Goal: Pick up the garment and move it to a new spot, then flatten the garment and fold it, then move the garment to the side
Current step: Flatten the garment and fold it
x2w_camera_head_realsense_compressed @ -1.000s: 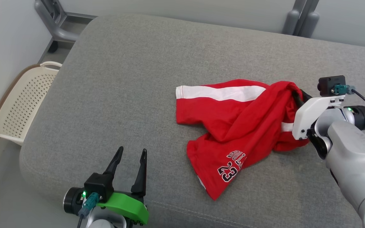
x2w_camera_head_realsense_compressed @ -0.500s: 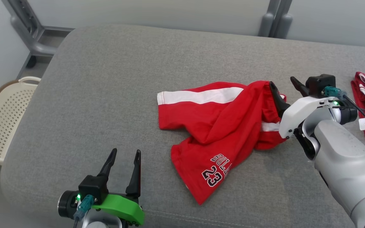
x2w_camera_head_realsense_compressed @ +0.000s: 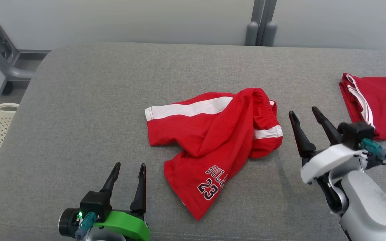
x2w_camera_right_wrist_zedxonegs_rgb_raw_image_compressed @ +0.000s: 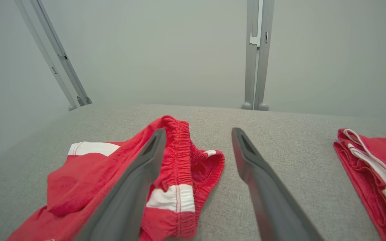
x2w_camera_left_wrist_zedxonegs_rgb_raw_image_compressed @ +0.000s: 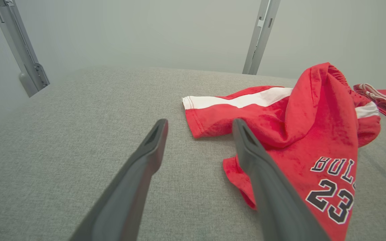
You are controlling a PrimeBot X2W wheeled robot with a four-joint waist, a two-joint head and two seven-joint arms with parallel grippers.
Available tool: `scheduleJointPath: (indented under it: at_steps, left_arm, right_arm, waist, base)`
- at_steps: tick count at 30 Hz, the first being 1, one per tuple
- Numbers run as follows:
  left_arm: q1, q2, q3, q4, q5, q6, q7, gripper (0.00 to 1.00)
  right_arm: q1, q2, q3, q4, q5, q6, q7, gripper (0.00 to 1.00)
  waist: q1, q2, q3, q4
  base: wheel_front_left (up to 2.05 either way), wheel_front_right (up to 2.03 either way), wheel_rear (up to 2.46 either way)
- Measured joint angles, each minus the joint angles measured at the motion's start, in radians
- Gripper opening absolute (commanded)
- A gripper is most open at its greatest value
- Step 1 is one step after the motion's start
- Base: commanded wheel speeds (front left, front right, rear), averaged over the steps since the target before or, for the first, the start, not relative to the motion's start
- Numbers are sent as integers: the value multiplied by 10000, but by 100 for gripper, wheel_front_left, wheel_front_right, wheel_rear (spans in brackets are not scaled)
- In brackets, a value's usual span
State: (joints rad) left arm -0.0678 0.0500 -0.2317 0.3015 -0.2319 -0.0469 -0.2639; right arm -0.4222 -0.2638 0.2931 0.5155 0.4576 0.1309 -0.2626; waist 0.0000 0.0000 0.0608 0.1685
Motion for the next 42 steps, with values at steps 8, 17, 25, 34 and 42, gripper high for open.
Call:
scheduleJointPath:
  at_steps: [8, 17, 25, 34, 42]
  left_arm:
    - [225, 0, -157, 196, 56, -115, 0, 100]
    - [306, -2, -1122, 654, 23, -236, -2, 100]
    - [135, -8, -2090, 1613, 56, -337, -2, 100]
    - [-135, -10, -2483, 2426, -424, -336, 0, 100]
    - [-545, -8, -3068, 3379, -991, -414, -2, 100]
  right_arm:
    - [2024, 487, -1026, -1662, -888, -2, 0, 100]
    - [2670, 976, -1392, -2518, -1505, -2, 134, 100]
    - [2758, 1126, -1546, -2972, -1716, -2, 320, 100]
    - [2759, 1177, -1611, -3097, -1728, -2, 341, 100]
    - [2727, 1229, -1517, -3103, -1749, 0, 382, 100]
  waist:
    - [0, 0, -197, -242]
    - [0, 0, -219, -505]
    - [0, 0, 0, -692]
    - [0, 0, 229, -803]
    - [0, 0, 360, -954]
  base:
    - [0, 0, 0]
    - [0, 0, 0]
    - [0, 0, 0]
    - [0, 0, 0]
    - [0, 0, 0]
